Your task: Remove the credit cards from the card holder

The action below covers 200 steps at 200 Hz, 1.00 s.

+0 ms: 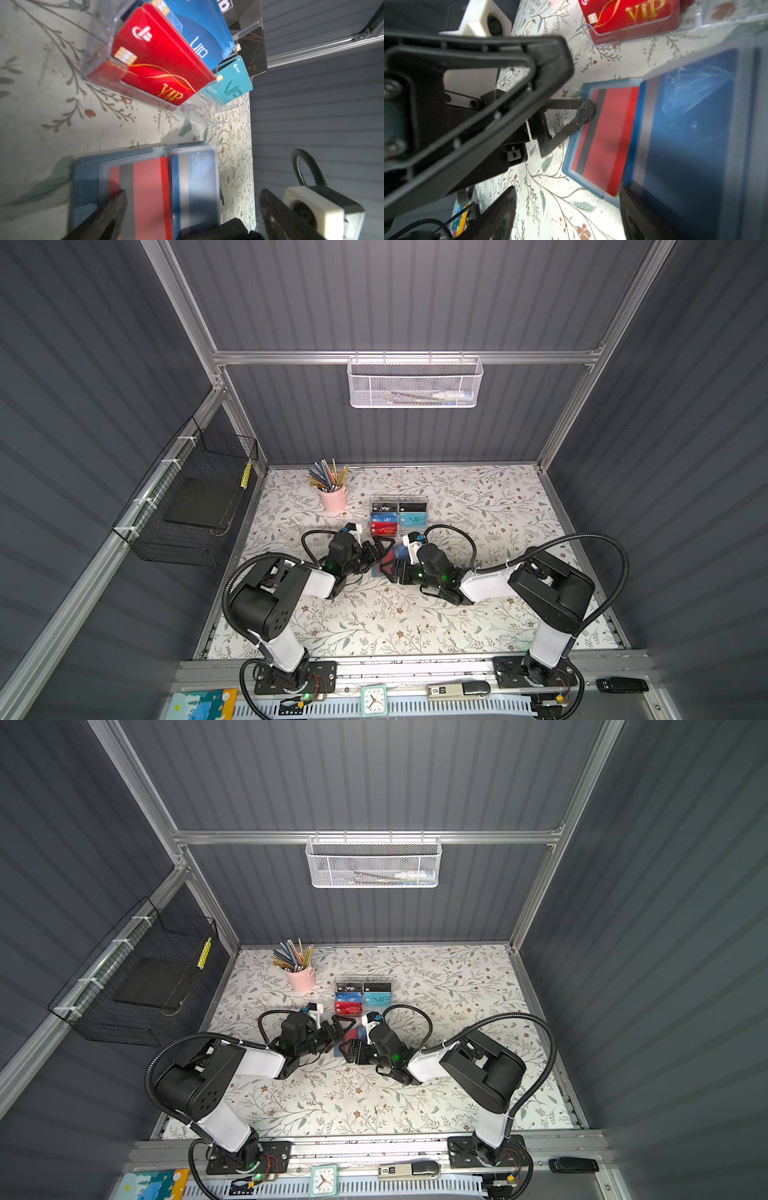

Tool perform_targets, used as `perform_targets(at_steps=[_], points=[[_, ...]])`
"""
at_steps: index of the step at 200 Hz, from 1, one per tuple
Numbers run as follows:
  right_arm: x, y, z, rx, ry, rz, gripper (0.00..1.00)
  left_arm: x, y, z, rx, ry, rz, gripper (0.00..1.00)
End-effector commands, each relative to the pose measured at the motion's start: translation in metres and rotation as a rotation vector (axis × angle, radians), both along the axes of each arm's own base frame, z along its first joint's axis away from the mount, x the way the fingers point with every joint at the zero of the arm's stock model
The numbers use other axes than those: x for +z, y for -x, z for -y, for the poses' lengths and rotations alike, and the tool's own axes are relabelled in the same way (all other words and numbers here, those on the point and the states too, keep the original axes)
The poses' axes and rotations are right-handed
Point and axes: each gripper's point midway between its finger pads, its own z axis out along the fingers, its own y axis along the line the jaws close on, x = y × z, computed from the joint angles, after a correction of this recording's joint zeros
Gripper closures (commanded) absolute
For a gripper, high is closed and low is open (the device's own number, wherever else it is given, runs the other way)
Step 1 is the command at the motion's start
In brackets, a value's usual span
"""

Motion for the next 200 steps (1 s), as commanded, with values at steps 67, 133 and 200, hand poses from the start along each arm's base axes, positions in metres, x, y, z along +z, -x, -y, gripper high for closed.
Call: perform_targets(at_steps=[67, 133, 200], points=[[-0.028, -0.006, 0.022, -0.229, -0.049, -0.067, 0.27, -0.034, 0.019, -0.01, -0.004, -0.035, -0.104, 0.0], [-0.027, -0.012, 0.019, -0.262, -0.116, -0.091, 0.34, -0.037, 0.02, -0.008, -0.009, -0.02, -0.108, 0.0], [-0.042, -0.008, 0.028, -0.309, -0.101, -0.115, 0.38, -0.039, 0.02, -0.009, -0.013, -0.026, -0.11, 0.0]])
